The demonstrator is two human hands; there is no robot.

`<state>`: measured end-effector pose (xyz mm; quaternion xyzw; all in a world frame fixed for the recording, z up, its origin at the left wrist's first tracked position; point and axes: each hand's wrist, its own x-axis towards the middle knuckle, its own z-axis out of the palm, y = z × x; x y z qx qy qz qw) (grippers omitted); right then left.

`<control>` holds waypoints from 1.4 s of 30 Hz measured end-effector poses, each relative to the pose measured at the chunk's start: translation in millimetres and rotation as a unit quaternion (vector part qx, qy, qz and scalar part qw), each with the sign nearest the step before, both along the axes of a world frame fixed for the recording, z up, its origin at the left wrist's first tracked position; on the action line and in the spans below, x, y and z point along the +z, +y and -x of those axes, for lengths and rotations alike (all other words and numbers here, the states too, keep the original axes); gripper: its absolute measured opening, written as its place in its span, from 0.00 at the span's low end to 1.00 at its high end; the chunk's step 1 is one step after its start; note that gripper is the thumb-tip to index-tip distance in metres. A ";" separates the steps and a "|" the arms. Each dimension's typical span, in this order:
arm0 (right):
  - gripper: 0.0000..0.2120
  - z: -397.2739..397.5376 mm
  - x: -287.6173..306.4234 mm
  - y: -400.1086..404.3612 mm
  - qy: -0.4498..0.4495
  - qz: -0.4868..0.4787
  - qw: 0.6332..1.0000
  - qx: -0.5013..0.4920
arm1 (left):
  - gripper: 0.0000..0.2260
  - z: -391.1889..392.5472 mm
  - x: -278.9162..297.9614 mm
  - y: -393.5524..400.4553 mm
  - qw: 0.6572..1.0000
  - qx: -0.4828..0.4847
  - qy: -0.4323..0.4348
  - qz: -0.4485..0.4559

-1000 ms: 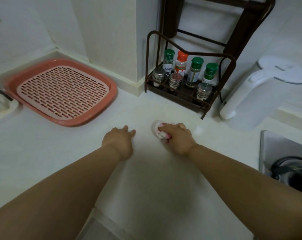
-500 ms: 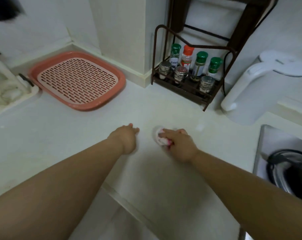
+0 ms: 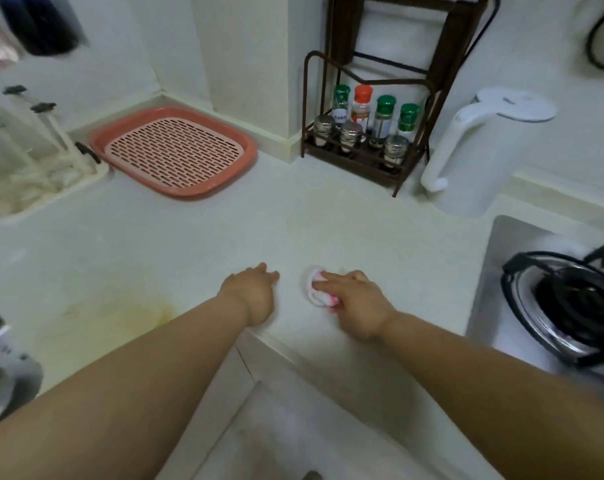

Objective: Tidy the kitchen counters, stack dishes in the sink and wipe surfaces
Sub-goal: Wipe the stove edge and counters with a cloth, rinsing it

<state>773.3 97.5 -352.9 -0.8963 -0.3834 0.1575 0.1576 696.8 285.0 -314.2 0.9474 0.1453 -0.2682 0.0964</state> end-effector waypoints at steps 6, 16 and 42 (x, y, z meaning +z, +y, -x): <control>0.09 36.5 12.5 -12.6 -0.009 0.033 0.974 -0.224 | 0.23 50.7 2.6 -8.0 0.999 -0.046 -0.005 0.002; 0.12 124.1 47.1 -27.4 0.293 -0.260 0.891 -0.230 | 0.22 112.3 9.5 -32.0 0.999 -0.012 -0.038 0.036; 0.15 131.7 2.6 -16.9 -0.106 0.006 0.990 -0.087 | 0.27 111.8 -13.1 -10.5 0.991 0.061 -0.105 0.052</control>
